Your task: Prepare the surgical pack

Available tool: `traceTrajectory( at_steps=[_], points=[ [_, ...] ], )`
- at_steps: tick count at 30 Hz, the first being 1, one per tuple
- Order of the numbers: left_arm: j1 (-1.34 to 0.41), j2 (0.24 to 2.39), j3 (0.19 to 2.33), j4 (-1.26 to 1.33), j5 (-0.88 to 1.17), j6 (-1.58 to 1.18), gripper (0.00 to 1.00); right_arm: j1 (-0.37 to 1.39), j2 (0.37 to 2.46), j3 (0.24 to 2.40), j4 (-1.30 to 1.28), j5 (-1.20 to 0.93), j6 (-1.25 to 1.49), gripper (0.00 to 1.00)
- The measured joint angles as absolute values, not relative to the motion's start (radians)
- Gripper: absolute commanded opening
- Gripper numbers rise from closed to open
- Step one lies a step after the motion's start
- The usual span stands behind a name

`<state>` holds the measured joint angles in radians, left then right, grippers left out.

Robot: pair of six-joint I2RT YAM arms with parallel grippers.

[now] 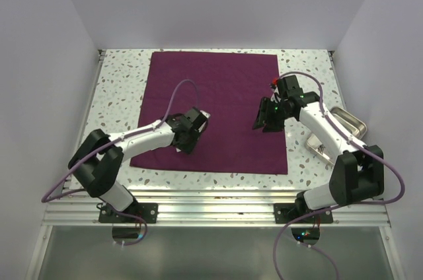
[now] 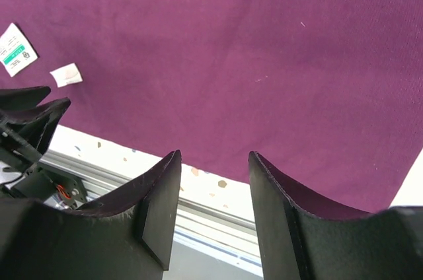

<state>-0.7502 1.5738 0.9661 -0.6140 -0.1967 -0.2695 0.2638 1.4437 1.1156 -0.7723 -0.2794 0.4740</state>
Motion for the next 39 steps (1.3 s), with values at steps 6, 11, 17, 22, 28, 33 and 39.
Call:
traceTrajectory(
  at_steps=[6,11,17,22,28,33,39],
  points=[
    [-0.77,1.615,0.966,-0.603,-0.273,-0.269,0.37,0.264,1.438,1.103,-0.76,-0.281,0.472,0.48],
    [-0.78,1.66,0.969,-0.592,-0.292,-0.268,0.35,0.264,1.438,1.084,-0.754,-0.281,0.472,0.48],
    [-0.781,1.673,0.974,-0.587,-0.299,-0.265,0.34,0.264,1.436,1.082,-0.751,-0.281,0.472,0.47],
    [-0.781,1.694,0.993,-0.582,-0.308,-0.249,0.28,0.264,1.436,1.082,-0.745,-0.282,0.473,0.47],
    [-0.782,1.717,1.01,-0.57,-0.32,-0.238,0.09,0.264,1.437,1.082,-0.741,-0.284,0.474,0.46],
    [-0.782,1.732,1.031,-0.574,-0.331,-0.224,0.0,0.271,1.44,1.082,-0.738,-0.287,0.474,0.45],
    [-0.781,1.728,1.152,-0.651,-0.285,-0.225,0.0,0.28,1.478,1.083,-0.705,-0.381,0.458,0.46]
  ],
)
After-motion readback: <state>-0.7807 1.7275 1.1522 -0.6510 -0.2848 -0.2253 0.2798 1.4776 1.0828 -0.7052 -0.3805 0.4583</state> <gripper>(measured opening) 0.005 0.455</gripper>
